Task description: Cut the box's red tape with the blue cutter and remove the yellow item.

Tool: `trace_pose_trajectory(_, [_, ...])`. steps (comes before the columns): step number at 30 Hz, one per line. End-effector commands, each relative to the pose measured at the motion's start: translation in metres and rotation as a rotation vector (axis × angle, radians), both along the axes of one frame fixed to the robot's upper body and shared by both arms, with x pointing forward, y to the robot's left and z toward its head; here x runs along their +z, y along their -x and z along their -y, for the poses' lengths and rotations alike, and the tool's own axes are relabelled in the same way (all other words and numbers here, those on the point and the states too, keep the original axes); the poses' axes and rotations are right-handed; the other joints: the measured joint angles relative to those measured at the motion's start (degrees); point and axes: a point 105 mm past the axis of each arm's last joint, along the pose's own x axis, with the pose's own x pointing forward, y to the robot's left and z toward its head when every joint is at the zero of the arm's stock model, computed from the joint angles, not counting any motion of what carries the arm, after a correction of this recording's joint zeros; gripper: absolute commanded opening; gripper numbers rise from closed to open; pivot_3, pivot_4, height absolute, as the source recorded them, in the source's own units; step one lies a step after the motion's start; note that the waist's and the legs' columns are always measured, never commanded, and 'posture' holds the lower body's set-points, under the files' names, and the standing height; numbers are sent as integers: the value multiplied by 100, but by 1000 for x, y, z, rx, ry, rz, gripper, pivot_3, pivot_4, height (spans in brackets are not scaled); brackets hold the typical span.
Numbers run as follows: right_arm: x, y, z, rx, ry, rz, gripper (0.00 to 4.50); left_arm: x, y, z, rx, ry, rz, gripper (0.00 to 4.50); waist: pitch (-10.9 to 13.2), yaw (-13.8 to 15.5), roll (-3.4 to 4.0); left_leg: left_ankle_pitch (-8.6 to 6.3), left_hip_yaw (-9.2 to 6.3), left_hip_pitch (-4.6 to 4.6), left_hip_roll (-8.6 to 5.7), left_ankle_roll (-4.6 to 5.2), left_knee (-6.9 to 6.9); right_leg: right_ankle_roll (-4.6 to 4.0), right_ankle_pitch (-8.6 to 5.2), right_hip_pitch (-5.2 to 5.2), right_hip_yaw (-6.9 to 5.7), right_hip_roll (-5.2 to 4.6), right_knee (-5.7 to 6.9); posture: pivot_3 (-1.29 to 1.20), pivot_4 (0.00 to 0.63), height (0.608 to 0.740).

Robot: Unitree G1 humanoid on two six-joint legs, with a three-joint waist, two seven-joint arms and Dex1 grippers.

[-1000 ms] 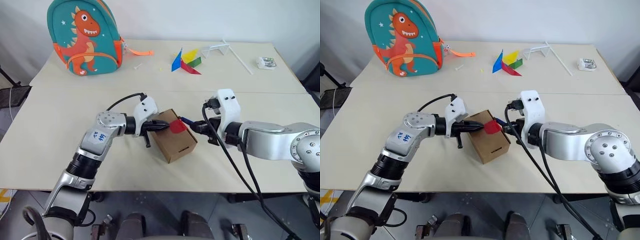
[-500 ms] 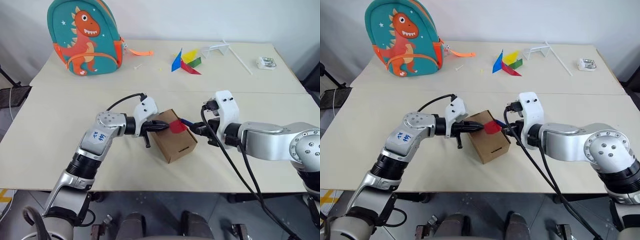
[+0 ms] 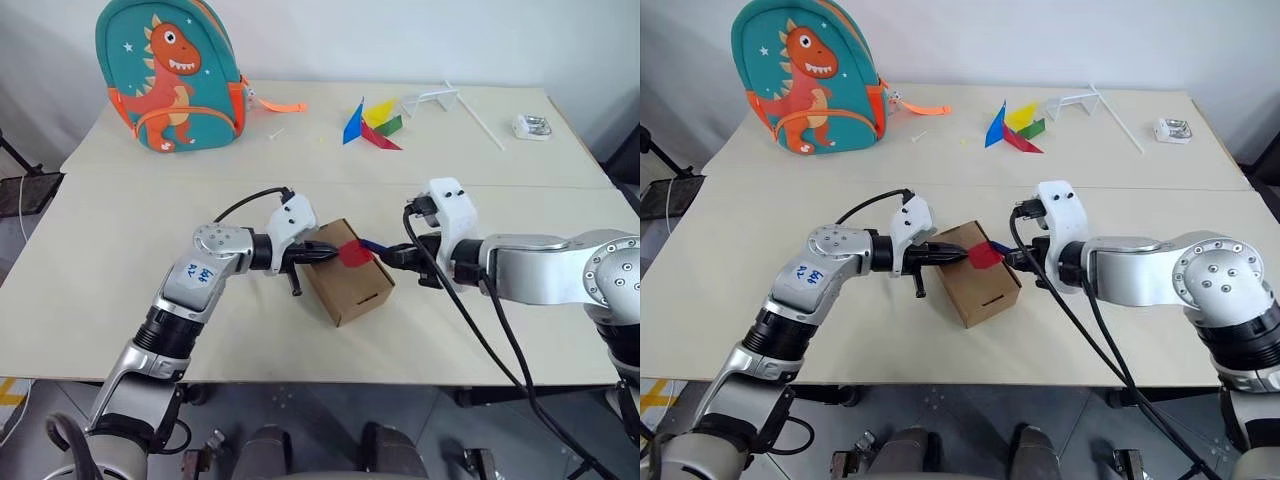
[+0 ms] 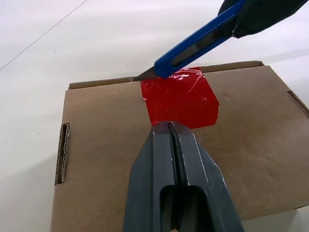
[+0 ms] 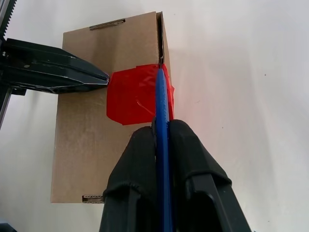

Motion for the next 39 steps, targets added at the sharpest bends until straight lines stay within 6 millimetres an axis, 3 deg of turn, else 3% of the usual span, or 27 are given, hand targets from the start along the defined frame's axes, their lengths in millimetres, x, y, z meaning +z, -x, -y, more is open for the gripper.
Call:
trace_pose_trajectory(1, [-17, 11, 1, 49, 52, -68, 138, -18, 2, 0, 17, -45, -48, 0, 0, 1, 0, 0, 0, 0, 0, 0, 0, 0, 0, 0, 0, 0, 0, 0, 150, 740])
trace_pose_trajectory(25, [-29, 37, 24, 94, 106, -112, 138, -24, 2, 0, 39, -55, -74, 0, -15, 18, 0, -4, -1, 6, 0, 6, 1, 0, 0, 10, -1, -1, -5, 0, 150, 740])
trace_pose_trajectory(30, [-20, 41, 26, 105, 93, -77, 138, -23, 1, 0, 38, -57, -73, 0, -17, 21, 4, -5, 2, 7, -2, 8, 2, 3, 2, 9, 2, -4, -6, 0, 150, 740])
trace_pose_trajectory(39, [27, 41, 25, 205, 36, 45, 138, -17, -1, -3, 25, -61, -47, 0, -17, 5, 5, -5, 3, 7, -2, 8, 3, 2, 2, 8, 3, -3, -6, 0, 150, 740])
